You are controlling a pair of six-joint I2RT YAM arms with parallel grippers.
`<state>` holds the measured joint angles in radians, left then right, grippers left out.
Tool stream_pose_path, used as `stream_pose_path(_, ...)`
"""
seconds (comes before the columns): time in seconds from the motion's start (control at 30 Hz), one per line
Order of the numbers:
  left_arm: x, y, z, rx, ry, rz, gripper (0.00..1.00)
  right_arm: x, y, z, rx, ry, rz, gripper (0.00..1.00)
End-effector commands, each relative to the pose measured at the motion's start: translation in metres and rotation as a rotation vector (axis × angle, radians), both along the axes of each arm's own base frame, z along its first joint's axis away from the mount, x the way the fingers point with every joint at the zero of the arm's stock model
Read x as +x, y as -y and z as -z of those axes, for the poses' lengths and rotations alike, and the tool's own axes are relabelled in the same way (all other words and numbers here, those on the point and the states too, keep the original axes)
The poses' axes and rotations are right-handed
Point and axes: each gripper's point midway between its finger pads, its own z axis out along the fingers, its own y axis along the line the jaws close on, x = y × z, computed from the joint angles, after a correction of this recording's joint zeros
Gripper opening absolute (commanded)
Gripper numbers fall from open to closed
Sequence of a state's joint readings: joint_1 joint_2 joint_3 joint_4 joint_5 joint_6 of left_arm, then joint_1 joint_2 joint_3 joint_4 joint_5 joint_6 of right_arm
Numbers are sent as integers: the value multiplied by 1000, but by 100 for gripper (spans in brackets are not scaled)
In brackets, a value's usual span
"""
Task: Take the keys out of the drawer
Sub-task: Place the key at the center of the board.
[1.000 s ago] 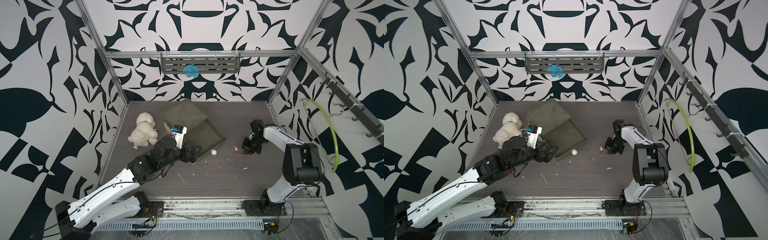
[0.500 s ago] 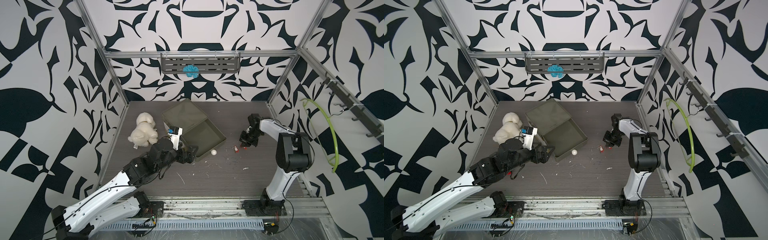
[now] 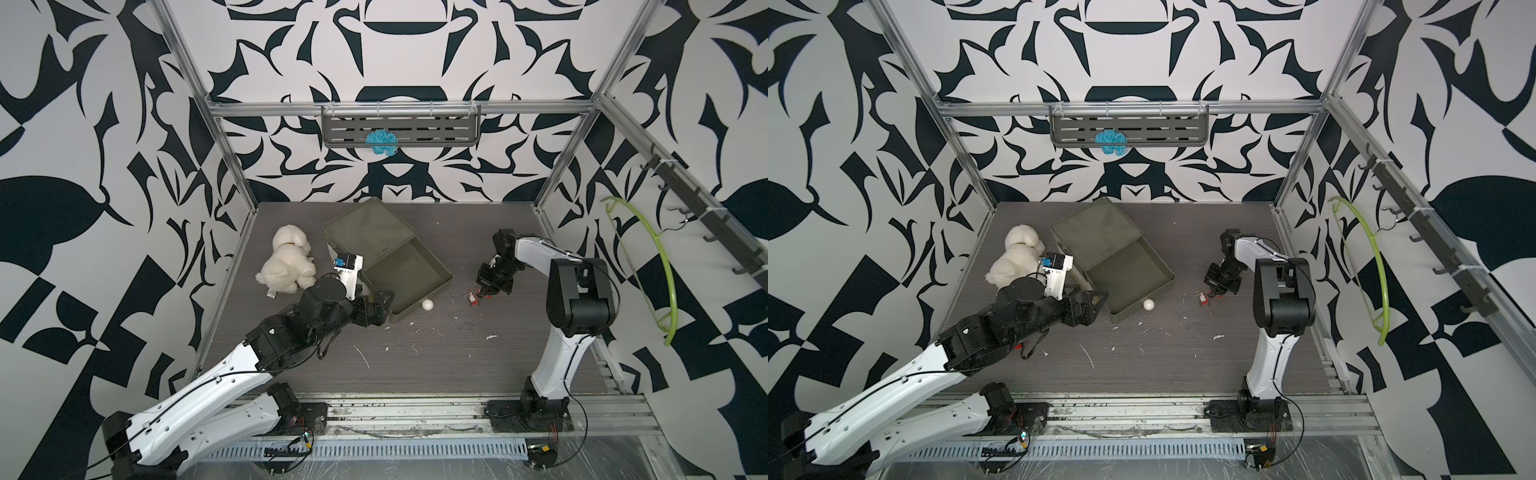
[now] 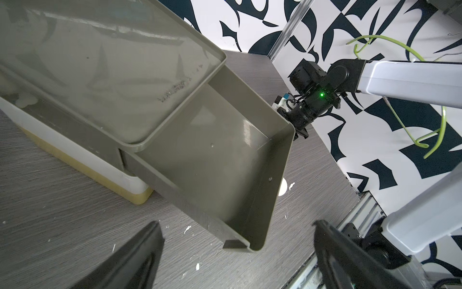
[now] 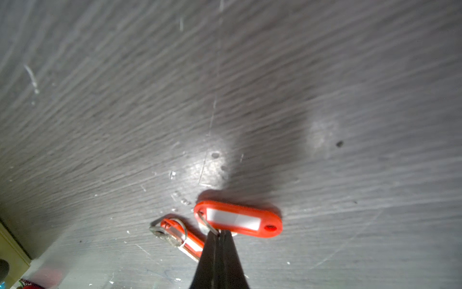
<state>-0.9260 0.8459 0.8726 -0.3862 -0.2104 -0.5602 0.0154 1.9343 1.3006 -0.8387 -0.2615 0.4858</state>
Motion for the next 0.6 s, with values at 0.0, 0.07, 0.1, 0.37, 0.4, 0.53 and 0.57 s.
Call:
stream_pose_path(0.0,1,-2,7,25,1,-10,99,8,-1,-10,10,32,-12,6)
stream_pose_path(0.07,2,-1,7,26,2,-10,99,8,-1,-11,13,33,-13,7)
stream_pose_path(0.1,3,-1,7,27,2,-11,99,7,-2,-10,13,30,-14,8)
stream_pose_path(0.37,5,2,9,38,2,-10,99,6,-3,-11,23,32,-12,30)
stream_pose_path(0.4,5,2,9,39,4,-11,99,6,-3,-13,26,35,-13,34)
stream_pose_path(0.53,8,1,8,46,14,-21,99,8,-4,-23,30,55,-11,37)
stream_pose_path(0.57,9,1,7,50,18,-26,99,8,-4,-26,32,64,-10,39)
